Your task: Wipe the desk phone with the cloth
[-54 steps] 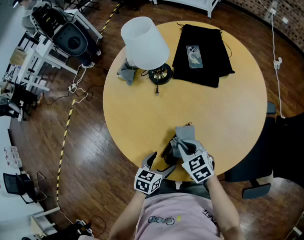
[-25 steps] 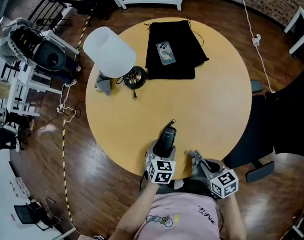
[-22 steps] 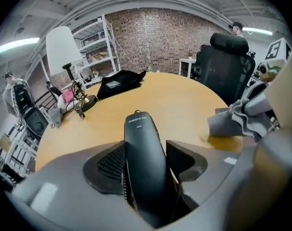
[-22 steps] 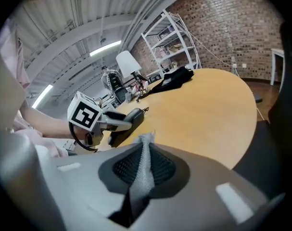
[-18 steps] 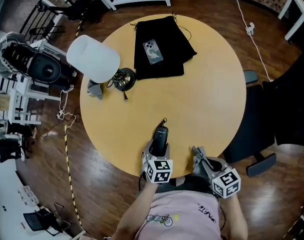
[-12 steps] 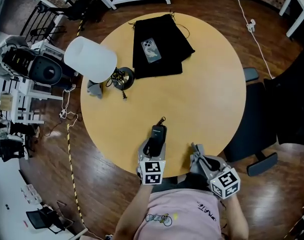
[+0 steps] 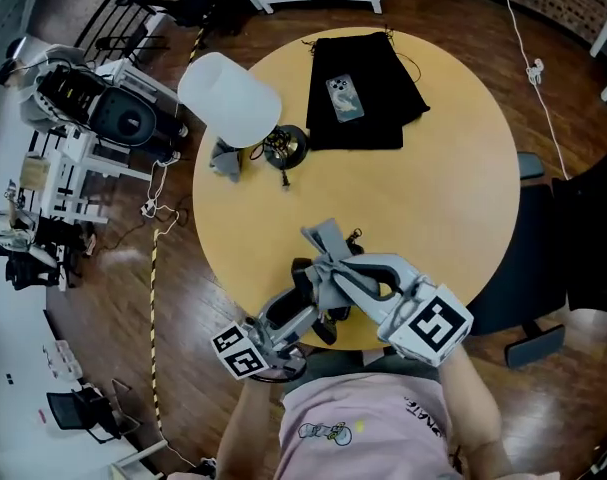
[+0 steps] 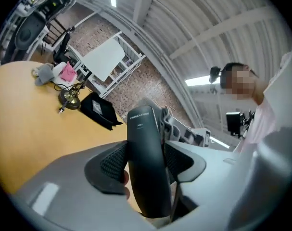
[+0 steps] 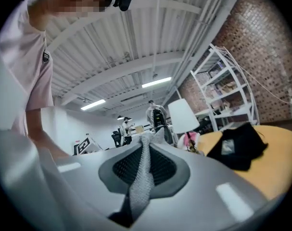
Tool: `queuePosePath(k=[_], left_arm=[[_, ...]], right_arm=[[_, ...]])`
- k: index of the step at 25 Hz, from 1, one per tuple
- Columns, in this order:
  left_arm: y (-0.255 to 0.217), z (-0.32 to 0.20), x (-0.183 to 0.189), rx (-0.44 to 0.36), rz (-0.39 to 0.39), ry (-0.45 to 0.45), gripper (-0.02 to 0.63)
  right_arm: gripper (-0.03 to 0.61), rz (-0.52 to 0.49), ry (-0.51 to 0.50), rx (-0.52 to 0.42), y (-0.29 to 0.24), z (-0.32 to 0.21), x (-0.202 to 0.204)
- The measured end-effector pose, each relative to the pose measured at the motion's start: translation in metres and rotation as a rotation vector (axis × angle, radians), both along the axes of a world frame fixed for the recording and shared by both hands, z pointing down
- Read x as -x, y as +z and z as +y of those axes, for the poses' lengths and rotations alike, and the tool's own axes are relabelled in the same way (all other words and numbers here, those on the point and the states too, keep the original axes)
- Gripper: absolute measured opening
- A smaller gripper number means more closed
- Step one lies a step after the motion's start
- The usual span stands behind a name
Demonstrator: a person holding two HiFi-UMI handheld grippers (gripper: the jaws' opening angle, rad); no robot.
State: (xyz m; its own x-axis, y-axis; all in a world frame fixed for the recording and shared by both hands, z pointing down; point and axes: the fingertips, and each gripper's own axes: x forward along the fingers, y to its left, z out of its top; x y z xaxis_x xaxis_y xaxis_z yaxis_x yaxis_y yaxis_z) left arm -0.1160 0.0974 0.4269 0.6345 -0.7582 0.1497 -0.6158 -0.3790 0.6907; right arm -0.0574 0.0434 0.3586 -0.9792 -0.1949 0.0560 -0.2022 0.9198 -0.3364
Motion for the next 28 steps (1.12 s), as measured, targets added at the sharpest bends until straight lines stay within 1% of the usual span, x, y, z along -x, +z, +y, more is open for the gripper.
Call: queuePosePath(k=[3, 5, 8, 9, 10, 12, 14, 15, 16, 17, 19, 21, 22, 24, 25, 26, 27, 28], left_arm=[[-0.022, 0.009, 0.018, -0.071, 0.179, -0.013, 0.247], [-0.034, 0.012, 0.036, -0.129, 0.290, -0.054, 0.247], [-0.049, 0.016, 0.062, -0.200, 0.461, -0.087, 0.245], [-0.051, 0.017, 0.068, -0.215, 0.503, -0.084, 0.245], [-0.053, 0.018, 0.073, -0.227, 0.529, -0.073, 0.245], [-0.056, 0.022, 0.080, -0.243, 0.554, -0.044, 0.245], [-0.058, 0.024, 0.085, -0.258, 0.566, -0.023, 0.245], [-0.058, 0.024, 0.088, -0.263, 0.571, -0.019, 0.245], [-0.059, 0.023, 0.091, -0.267, 0.580, -0.022, 0.245], [-0.060, 0.023, 0.095, -0.273, 0.596, -0.032, 0.245], [-0.065, 0.023, 0.107, -0.289, 0.654, -0.069, 0.245], [-0.075, 0.021, 0.118, -0.306, 0.734, -0.096, 0.245], [-0.077, 0.019, 0.123, -0.308, 0.757, -0.104, 0.245], [-0.074, 0.013, 0.129, -0.288, 0.769, -0.112, 0.245], [-0.069, 0.009, 0.132, -0.268, 0.769, -0.119, 0.245], [-0.061, 0.005, 0.135, -0.245, 0.763, -0.132, 0.245], [-0.052, 0.001, 0.141, -0.220, 0.744, -0.153, 0.245], [-0.039, -0.005, 0.147, -0.192, 0.705, -0.183, 0.245]], right_arm=[[0.031, -0.005, -0.142, -0.073, -0.016, 0.017, 0.051], [0.031, -0.014, -0.248, -0.079, -0.009, 0.050, 0.066], [0.031, -0.058, -0.378, -0.013, 0.002, 0.107, 0.061], [0.031, -0.072, -0.389, 0.012, 0.002, 0.119, 0.061], [0.031, -0.086, -0.373, 0.039, 0.001, 0.121, 0.066], [0.031, -0.117, -0.288, 0.079, -0.005, 0.098, 0.081], [0.031, -0.166, -0.178, 0.085, -0.017, 0.054, 0.096], [0.029, -0.192, -0.136, 0.088, -0.025, 0.035, 0.102], [0.029, -0.208, -0.115, 0.086, -0.033, 0.022, 0.107], [0.029, -0.214, -0.120, 0.081, -0.039, 0.020, 0.111], [0.029, -0.190, -0.188, 0.075, -0.043, 0.042, 0.115], [0.031, -0.131, -0.282, 0.074, -0.029, 0.085, 0.110], [0.029, -0.099, -0.323, 0.078, -0.019, 0.109, 0.105], [0.031, -0.044, -0.365, 0.094, 0.002, 0.143, 0.091], [0.031, -0.023, -0.355, 0.119, 0.012, 0.150, 0.082], [0.031, -0.009, -0.320, 0.155, 0.022, 0.149, 0.072], [0.031, -0.001, -0.267, 0.194, 0.030, 0.141, 0.062], [0.029, 0.000, -0.204, 0.226, 0.038, 0.129, 0.051]])
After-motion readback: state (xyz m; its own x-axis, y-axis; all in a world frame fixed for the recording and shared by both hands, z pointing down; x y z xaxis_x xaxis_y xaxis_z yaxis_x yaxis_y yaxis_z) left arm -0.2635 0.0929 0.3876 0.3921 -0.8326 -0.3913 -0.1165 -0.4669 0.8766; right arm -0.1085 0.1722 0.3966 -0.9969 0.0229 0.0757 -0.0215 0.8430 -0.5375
